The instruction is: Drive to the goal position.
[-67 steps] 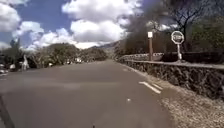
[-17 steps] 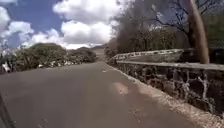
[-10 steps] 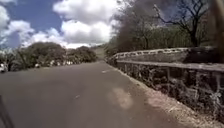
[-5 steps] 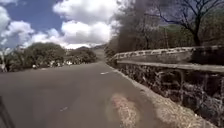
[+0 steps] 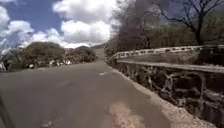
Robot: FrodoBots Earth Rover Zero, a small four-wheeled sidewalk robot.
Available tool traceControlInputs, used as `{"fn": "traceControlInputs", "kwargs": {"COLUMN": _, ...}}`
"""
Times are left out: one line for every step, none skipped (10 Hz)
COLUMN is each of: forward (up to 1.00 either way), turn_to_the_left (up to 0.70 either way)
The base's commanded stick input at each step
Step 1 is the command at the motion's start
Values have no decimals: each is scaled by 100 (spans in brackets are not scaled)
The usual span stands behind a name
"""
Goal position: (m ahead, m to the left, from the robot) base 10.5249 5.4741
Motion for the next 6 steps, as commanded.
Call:
{"fn": "traceControlInputs", "kwargs": {"forward": 70, "turn_to_the_left": 0}}
{"fn": "traceControlInputs", "kwargs": {"forward": 70, "turn_to_the_left": 0}}
{"fn": "traceControlInputs", "kwargs": {"forward": 70, "turn_to_the_left": 0}}
{"fn": "traceControlInputs", "kwargs": {"forward": 70, "turn_to_the_left": 0}}
{"fn": "traceControlInputs", "kwargs": {"forward": 70, "turn_to_the_left": 0}}
{"fn": "traceControlInputs", "kwargs": {"forward": 70, "turn_to_the_left": 0}}
